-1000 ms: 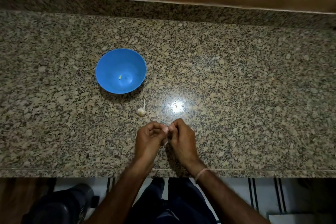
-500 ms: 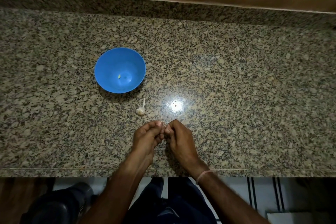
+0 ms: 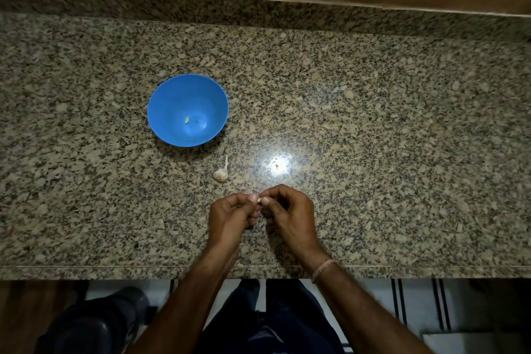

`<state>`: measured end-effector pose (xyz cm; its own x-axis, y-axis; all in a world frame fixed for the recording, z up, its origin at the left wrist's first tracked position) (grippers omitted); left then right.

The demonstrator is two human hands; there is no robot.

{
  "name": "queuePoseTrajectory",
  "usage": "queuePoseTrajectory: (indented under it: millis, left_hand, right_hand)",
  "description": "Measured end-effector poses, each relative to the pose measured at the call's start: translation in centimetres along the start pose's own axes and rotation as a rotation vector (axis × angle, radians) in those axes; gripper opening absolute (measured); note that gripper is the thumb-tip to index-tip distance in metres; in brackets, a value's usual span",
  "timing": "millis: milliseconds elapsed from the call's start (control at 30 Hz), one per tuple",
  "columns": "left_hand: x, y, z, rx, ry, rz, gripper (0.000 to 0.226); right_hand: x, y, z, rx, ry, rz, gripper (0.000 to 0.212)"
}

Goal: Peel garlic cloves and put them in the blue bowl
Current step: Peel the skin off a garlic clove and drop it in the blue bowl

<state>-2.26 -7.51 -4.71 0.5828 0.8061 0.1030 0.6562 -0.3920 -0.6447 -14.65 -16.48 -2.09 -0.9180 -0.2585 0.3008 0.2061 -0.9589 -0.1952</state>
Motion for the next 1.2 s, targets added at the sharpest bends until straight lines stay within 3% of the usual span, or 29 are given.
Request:
queuePoseTrajectory:
  millis: [300, 433, 533, 933, 1200]
  left_hand:
    - [0.0, -0.1, -0.1, -0.04, 0.081, -0.046, 0.018]
    - [0.5, -0.6, -1.1, -0.329, 0.367, -0.157, 0.022]
    - [0.3, -1.4, -1.9, -0.462, 0.444, -0.176, 0.013]
    - [0.1, -1.7, -2.3, -0.519, 0.45, -0.073, 0.008]
    - [0.2, -1.2, -2.0, -0.443, 0.404, -0.108, 0.006]
  right_hand:
    - [-0.3, -0.6, 0.2, 0.011, -0.014, 0.033, 0.009]
    - [-0.3, -0.9, 0.2, -0.034, 0.027, 0.008, 0.004]
    - [-0.3, -1.0, -0.2, -0.1, 0.025, -0.034, 0.003]
    - [0.2, -1.0, 0.6, 0.021, -0.075, -0.135, 0.006]
    - [0.1, -1.3, 1.1, 0.145, -0.136, -0.111, 0.006]
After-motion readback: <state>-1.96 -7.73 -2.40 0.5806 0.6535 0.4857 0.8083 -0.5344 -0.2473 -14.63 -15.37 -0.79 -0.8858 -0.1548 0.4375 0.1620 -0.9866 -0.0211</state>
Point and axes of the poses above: each hand's wrist, its own y-axis towards the middle knuckle, its own x-axis out of the back of the hand, z = x × y, the point moved 6 cm from there along y, towards the middle knuckle, and after that the axes turned 13 degrees about -z, right-handed, at the moved point
